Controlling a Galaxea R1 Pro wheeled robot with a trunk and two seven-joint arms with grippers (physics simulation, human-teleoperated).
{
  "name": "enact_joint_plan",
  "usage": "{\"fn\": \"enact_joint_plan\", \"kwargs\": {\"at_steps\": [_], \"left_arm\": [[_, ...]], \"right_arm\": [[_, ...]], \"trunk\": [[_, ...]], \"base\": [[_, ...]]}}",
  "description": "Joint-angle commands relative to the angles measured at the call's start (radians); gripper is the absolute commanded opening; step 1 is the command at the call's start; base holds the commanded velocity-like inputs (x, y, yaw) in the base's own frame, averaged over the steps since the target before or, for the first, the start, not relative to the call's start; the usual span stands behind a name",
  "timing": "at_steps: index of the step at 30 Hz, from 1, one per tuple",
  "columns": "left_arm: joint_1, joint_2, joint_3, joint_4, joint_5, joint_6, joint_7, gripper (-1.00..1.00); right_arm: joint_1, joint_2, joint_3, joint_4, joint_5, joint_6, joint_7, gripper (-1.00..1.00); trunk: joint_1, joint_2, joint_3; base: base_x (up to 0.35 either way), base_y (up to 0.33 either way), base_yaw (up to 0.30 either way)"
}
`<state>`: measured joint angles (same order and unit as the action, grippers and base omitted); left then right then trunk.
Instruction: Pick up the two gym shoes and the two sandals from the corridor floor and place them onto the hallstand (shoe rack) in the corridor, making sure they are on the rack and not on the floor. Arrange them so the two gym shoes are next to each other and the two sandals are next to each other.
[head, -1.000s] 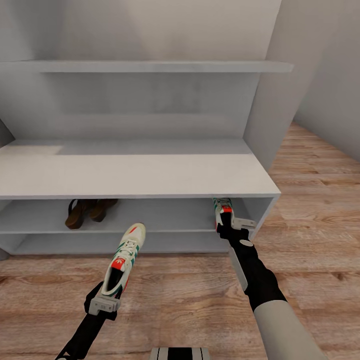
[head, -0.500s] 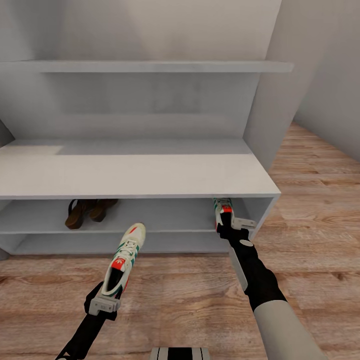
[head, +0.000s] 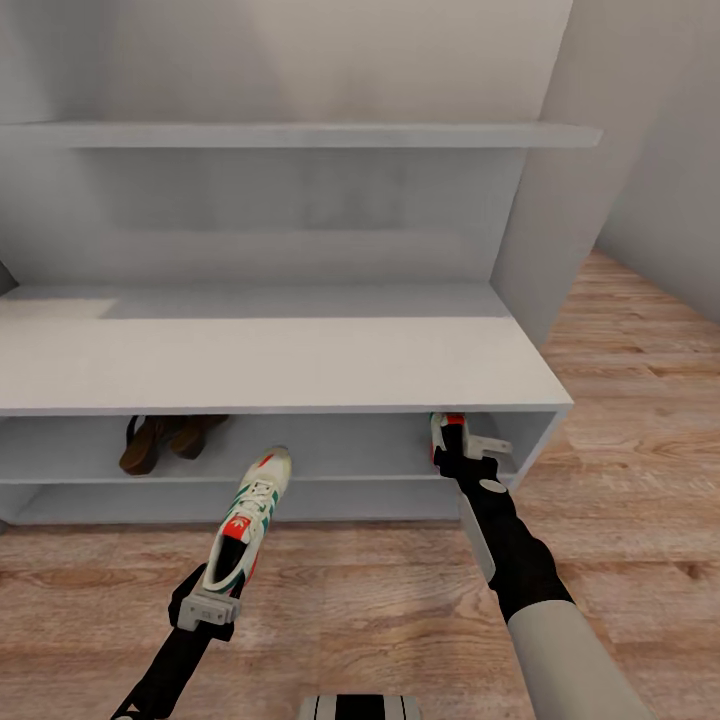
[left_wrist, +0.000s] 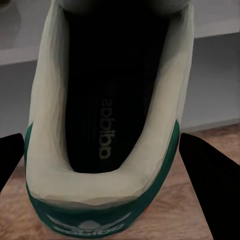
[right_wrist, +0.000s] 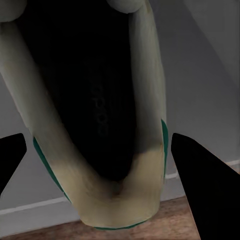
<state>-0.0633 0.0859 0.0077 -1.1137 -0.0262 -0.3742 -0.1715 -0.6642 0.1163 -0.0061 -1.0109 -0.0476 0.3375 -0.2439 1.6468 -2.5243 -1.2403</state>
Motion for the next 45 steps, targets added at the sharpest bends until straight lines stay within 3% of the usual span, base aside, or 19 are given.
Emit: {"fn": "enact_joint_plan", "kwargs": {"at_steps": [1,16,27,45], "left_arm": [[0.0,0.0,0.0,0.0,0.0,0.0,0.0,-1.0],[0.0,0.0,-0.003,0.001,-0.003,0.0,-0.001,-1.0],[0.0,0.0,-0.055,0.004,-0.044,0.001,0.001,-1.0],[0.0,0.0,-0.07,0.005,-0.056,0.001,0.001,-1.0]], "right_arm": [[0.0,0.0,0.0,0.0,0.0,0.0,0.0,-1.0],[0.0,-0.001,0.0,0.0,0.0,0.0,0.0,-1.0],[0.0,-0.001,0.0,0.0,0.0,0.0,0.0,-1.0],[0.0,-0.001,0.0,0.001,0.0,0.0,0.001,-1.0]], "trunk": [[0.0,0.0,0.0],[0.0,0.0,0.0],[0.0,0.0,0.0],[0.0,0.0,0.0]], "base": [[0.05,0.0,0.0],[0.018,0.0,0.0],[0.001,0.0,0.0],[0.0,0.0,0.0]]}}
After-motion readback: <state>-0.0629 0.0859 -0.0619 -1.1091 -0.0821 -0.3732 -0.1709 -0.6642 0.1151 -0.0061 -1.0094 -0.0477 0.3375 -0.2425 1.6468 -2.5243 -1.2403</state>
